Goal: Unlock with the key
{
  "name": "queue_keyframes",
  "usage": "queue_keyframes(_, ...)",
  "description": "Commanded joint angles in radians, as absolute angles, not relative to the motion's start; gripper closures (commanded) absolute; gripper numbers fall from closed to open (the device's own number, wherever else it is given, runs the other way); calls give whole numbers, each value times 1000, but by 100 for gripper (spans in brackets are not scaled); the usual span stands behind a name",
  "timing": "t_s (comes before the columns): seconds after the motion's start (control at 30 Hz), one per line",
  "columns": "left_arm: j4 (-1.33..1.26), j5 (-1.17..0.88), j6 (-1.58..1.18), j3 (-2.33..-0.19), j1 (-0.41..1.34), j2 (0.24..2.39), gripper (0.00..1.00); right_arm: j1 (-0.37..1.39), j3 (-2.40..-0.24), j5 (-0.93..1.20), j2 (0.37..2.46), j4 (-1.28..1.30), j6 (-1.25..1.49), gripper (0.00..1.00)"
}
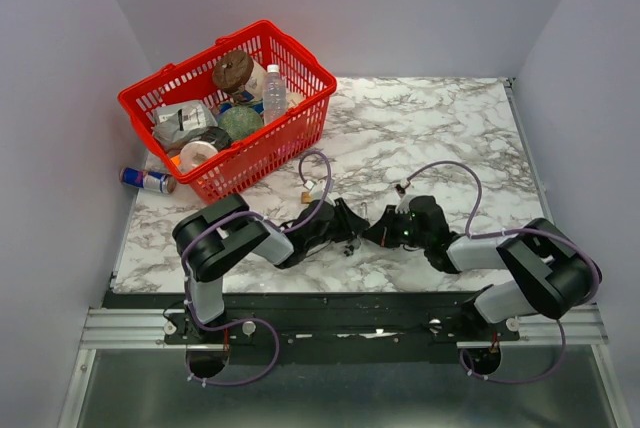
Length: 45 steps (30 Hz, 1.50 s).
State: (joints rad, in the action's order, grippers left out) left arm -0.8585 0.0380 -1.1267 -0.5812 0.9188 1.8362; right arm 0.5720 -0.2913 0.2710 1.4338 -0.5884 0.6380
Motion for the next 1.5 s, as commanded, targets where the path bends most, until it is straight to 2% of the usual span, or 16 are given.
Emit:
queue_keyframes(0.0, -933, 2, -1163, -577, 962, 1832, 100, 554, -253, 140, 1476, -803, 572, 99)
queue_keyframes(0.23, -977, 2, -1181, -581, 1000, 1841, 100, 554, -226, 135, 1479, -942, 551, 99)
queue_keyframes(0.5, -1172, -66, -1144, -534, 999, 1821, 100, 554, -155, 190, 1309, -947, 598, 99)
queue_keyframes(0.7, -1144, -95, -1104, -529, 1000, 1724, 100, 549, -140, 192, 1051, -798, 615, 99)
queue_keyframes(0.83, -1144, -121, -1104, -518, 1002, 1655, 100, 545, -176, 186, 821, -587, 589, 99)
queue_keyframes(0.97, -1166, -153, -1108, -522, 1009, 1614, 100, 542, -215, 202, 704, -480, 586, 99)
queue_keyframes(1.27, -1109, -210, -1065, -538, 1040, 1485, 100, 535, -265, 273, 580, -425, 637, 99)
queue_keyframes(1.47, -945, -193, -996, -567, 1054, 1427, 100, 535, -321, 279, 561, -319, 591, 99)
